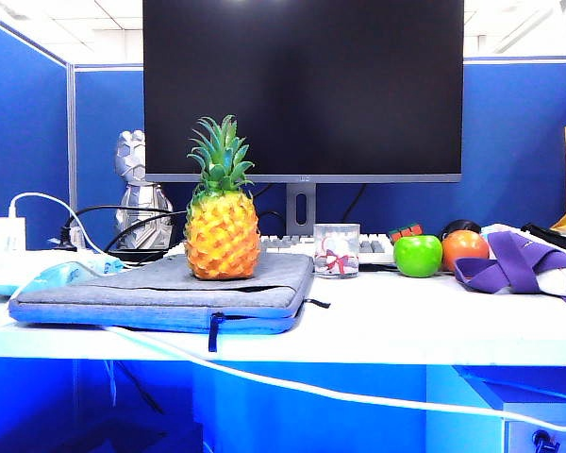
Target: Pick up the pineapple and place it above the gray bag.
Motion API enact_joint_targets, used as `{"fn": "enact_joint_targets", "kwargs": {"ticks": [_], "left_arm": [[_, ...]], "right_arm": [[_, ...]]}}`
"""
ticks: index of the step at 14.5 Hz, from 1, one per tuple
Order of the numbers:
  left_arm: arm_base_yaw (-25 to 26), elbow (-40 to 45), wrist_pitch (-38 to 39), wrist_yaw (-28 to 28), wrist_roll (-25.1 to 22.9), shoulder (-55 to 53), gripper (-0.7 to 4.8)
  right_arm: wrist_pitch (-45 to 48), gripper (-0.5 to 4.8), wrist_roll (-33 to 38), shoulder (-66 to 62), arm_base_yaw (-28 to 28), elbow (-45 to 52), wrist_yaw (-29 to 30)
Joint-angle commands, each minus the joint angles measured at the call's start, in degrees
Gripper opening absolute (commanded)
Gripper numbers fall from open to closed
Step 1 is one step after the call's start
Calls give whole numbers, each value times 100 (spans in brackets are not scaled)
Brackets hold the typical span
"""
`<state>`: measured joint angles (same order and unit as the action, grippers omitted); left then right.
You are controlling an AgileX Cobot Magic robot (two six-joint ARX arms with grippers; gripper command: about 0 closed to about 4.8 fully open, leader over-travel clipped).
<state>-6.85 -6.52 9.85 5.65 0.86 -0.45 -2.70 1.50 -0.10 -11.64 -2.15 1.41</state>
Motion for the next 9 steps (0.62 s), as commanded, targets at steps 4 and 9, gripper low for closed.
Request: {"fn": "enact_joint_targets", "kwargs": {"ticks": [4,9], "left_arm": [[2,262,-11,483,-17,4,166],[2,262,-17,385,-2,4,52]], "right_arm": [[-345,13,157,-2,9,208,-271],[-343,12,369,-2,0,208,-254]]}}
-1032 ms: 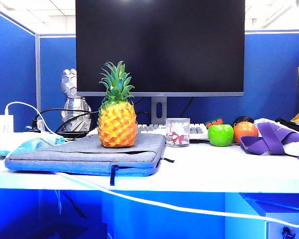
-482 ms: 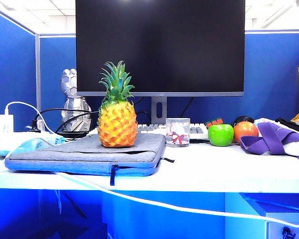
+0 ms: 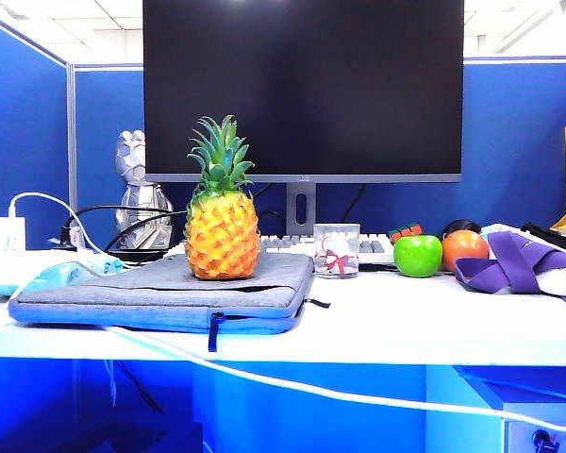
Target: Pick up the pineapple and place it above the gray bag.
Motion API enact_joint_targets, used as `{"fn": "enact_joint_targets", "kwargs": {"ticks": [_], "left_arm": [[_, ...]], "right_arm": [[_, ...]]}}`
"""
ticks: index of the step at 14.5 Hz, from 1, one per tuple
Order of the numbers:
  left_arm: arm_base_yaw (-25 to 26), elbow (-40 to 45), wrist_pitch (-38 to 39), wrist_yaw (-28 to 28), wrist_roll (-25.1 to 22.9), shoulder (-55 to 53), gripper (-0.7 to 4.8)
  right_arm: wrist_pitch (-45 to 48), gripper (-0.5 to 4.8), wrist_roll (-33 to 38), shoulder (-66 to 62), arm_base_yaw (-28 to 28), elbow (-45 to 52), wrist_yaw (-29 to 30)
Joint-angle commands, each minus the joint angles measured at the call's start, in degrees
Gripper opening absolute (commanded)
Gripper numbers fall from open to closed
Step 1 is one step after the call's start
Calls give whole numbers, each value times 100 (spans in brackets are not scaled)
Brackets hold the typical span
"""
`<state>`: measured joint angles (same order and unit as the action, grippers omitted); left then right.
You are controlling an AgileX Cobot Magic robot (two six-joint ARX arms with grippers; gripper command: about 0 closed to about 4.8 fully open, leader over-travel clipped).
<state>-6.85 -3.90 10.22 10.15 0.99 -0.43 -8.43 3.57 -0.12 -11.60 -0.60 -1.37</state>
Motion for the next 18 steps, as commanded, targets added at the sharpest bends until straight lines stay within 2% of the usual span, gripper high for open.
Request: {"fn": "enact_joint_targets", "kwargs": {"ticks": [1,2,6,8,18], "left_arm": [[2,0,-59,-116,-37,2,51],[2,0,-70,-116,-35,2,51],[0,-2,-81,-133,17,2,53],[0,-2,184,-140,476,2,57],[0,-2,299,-138,487,2,57]], "right_arm": [[245,11,188,0,-4,52,22],[205,-3,186,0,-4,52,15],[271,-3,400,0,-4,52,-4],[232,-1,398,0,-2,52,-7],[221,-1,396,0,-4,52,-2]]}}
